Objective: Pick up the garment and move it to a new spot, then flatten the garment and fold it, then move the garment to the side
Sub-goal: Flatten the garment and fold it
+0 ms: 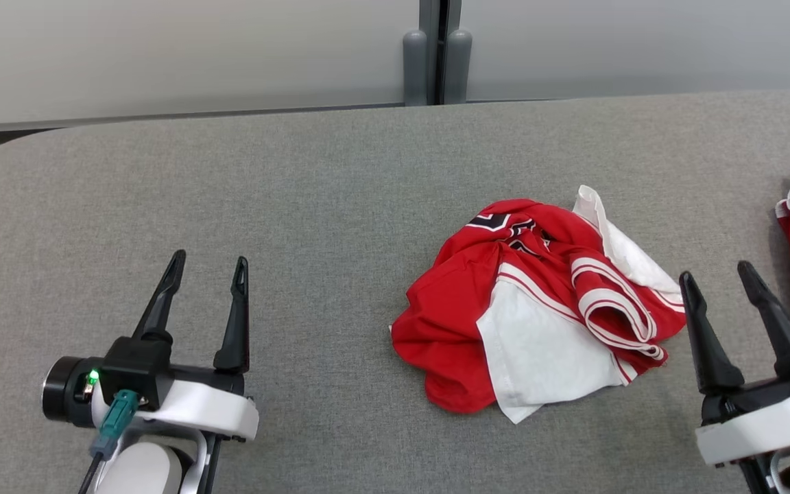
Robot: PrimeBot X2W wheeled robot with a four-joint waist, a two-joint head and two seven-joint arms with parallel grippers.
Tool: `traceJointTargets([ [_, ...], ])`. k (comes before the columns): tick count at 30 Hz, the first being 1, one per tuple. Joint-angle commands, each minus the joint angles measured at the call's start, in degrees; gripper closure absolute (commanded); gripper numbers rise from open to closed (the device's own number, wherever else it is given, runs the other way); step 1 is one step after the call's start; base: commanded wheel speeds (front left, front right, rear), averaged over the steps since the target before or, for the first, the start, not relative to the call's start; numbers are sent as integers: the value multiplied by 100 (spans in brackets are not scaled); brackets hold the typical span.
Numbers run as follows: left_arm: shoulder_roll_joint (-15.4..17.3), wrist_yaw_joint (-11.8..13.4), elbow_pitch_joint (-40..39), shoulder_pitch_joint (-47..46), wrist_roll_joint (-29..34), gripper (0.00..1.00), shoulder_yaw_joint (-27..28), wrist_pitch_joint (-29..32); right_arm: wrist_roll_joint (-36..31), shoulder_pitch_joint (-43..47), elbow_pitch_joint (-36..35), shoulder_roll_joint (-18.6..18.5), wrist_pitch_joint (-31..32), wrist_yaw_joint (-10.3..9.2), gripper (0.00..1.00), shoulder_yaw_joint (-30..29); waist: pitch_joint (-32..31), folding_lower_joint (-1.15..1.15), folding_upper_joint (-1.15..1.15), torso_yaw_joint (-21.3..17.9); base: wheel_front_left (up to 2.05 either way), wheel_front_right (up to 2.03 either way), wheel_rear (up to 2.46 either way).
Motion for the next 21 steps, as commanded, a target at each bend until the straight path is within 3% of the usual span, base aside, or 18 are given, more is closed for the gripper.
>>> traceJointTargets([
  [1, 34, 50, -30, 124, -34, 0, 33, 16, -42, 159, -67, 51, 28, 0, 0, 10, -133, 0, 0, -31, 0, 0, 0],
  [9, 160, 171, -213, 588, -108, 0, 73, 157, -75, 549, -213, 337, 107, 0, 0, -38, -451, 0, 0, -110, 0, 0, 0],
  [21, 220, 241, -468, 872, -144, 0, -10, 340, -75, 661, -297, 420, 265, 0, 0, -176, -566, 0, 0, -41, 0, 0, 0],
])
